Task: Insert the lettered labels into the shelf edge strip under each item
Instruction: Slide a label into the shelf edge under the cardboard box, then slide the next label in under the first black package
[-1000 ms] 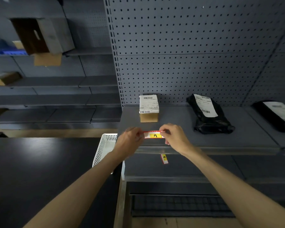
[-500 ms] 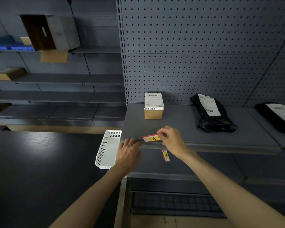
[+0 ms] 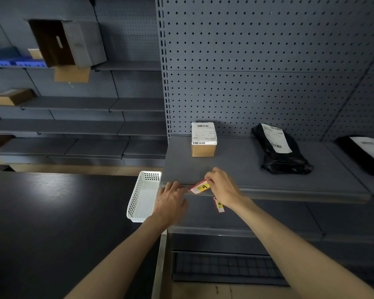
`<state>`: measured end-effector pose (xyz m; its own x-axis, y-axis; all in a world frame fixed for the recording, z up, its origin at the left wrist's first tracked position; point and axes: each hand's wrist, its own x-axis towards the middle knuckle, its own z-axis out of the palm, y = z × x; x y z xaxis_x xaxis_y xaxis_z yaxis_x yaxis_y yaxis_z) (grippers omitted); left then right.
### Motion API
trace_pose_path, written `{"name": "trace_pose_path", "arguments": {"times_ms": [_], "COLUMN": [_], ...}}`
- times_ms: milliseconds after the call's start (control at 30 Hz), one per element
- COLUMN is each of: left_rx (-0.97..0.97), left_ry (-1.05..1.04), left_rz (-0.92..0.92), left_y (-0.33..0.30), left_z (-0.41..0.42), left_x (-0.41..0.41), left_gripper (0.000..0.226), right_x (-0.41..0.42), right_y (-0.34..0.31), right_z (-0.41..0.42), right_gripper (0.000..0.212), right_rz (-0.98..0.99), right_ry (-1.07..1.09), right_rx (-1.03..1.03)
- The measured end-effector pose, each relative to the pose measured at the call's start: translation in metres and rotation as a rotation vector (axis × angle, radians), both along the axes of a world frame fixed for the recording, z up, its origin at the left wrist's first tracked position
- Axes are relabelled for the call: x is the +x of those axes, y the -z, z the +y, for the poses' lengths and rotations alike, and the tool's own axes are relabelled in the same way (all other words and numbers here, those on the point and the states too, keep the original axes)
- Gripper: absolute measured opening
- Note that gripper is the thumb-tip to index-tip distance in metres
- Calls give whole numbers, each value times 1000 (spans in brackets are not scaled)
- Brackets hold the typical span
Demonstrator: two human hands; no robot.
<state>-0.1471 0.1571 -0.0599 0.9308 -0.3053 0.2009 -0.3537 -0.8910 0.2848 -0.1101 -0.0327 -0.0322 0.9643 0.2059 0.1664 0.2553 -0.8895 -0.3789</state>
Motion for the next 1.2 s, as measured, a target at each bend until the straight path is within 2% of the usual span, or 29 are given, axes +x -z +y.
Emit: {"name": "trace_pose_path", "arguments": {"times_ms": [133,267,367,467,633,733,1033,1200], "left_rx": [-20,-94,-36,22,-53,26,17,100], "left_ry": [-4,104,221,233,1,-108,-438,-540], "left_rz": [-51,-225,-158,-90,140,187,349,293], "left_y": [-4,4,28,56,96,121,226,269], "left_z": [-2,-14,-35,-62,-108,-129,-187,-207], "left_x": [3,-5,-18,-22,-6,16,87,116], "left_gripper": [32,13,16,23,29,40,69,76], "right_x": [-8,-31,-55,-70,-64,-50,5,13], "right_y": [-6,-5,16,46,97,129,234,278], "right_z": [-5,-28,-55,-83,-124,-138,-162,-178], "right_gripper": [30,27,30,35,31,32,28,24], "right_rz": [-26,-163,-162,-82,46,69,-7,-116], "right_ry": [12,36,70,107,171,175,140,114], "right_rx": [59,36,-23,-68,-117,-128,-112,-80]}}
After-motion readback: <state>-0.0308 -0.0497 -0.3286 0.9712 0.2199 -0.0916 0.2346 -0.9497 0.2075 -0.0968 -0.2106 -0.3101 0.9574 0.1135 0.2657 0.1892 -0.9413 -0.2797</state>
